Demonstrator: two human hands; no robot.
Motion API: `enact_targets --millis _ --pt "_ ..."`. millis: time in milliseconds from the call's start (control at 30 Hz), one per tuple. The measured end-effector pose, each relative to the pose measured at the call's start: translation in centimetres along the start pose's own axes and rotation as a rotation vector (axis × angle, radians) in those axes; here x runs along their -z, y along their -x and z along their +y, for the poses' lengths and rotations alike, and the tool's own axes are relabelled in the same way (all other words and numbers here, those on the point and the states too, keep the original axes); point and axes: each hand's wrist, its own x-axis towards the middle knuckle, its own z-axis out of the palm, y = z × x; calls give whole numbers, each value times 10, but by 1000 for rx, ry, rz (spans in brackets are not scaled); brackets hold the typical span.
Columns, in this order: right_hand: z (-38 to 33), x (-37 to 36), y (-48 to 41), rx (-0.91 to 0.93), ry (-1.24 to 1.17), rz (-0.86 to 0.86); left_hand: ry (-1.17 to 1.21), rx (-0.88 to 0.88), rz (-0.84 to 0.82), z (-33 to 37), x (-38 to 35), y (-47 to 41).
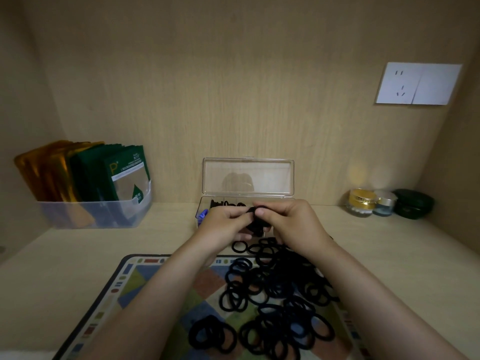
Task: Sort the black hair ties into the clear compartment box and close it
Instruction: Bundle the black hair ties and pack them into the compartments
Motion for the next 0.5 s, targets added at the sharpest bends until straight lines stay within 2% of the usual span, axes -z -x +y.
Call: enact_targets --millis 133,267,367,500 --pt "6 0 -2 7 189 50 97 27 -141 2 0 2" --pt "9 4 -5 -30 314 98 190 15 -181 2 1 2" --pt "7 6 -5 -73 265 96 127 -45 -207 2 2 4" --pt "0 7 -1 -174 57 13 42 -72 -216 3 8 2"
